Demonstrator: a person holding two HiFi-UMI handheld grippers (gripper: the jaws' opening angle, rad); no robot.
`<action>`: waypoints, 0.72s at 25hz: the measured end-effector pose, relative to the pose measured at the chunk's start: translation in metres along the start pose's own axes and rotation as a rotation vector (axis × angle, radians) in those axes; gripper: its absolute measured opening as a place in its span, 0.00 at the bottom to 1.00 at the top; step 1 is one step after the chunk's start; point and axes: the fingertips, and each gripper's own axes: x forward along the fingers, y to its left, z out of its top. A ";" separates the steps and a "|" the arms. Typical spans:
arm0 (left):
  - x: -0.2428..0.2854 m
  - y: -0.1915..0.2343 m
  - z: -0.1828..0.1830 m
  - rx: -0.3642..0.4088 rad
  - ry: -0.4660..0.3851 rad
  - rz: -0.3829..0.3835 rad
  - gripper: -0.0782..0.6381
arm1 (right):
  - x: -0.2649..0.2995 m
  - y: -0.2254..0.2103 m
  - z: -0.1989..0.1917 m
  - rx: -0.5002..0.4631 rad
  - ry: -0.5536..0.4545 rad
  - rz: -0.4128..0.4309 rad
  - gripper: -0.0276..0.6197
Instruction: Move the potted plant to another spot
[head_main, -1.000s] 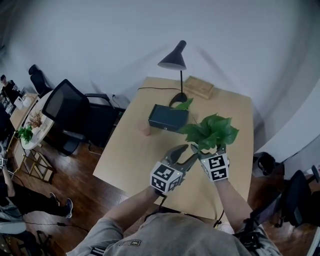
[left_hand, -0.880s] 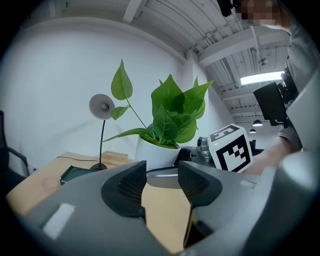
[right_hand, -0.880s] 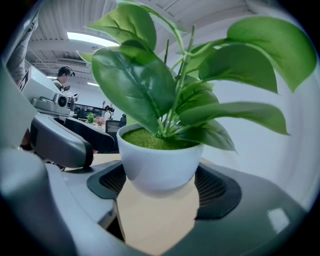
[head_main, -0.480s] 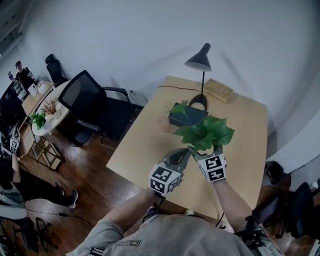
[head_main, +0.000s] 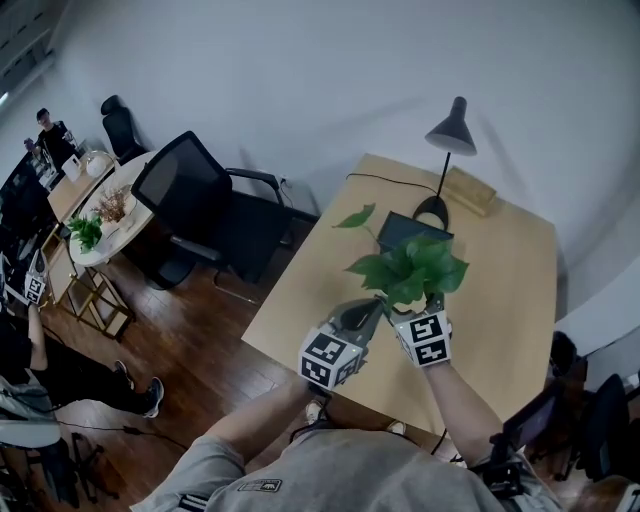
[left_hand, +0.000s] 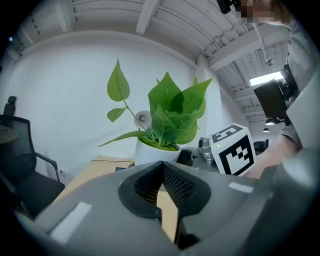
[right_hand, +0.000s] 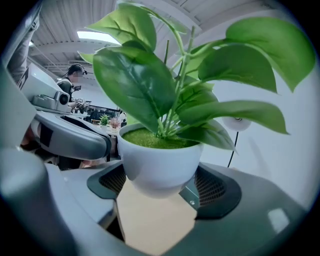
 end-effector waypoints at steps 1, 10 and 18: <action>-0.005 0.008 0.000 -0.001 0.000 0.000 0.11 | 0.007 0.006 0.003 0.000 0.001 0.000 0.72; -0.042 0.087 -0.004 -0.010 0.015 -0.004 0.11 | 0.078 0.055 0.025 0.005 0.001 0.000 0.72; -0.070 0.137 -0.028 -0.036 0.053 -0.025 0.11 | 0.121 0.101 0.023 0.039 0.034 0.002 0.72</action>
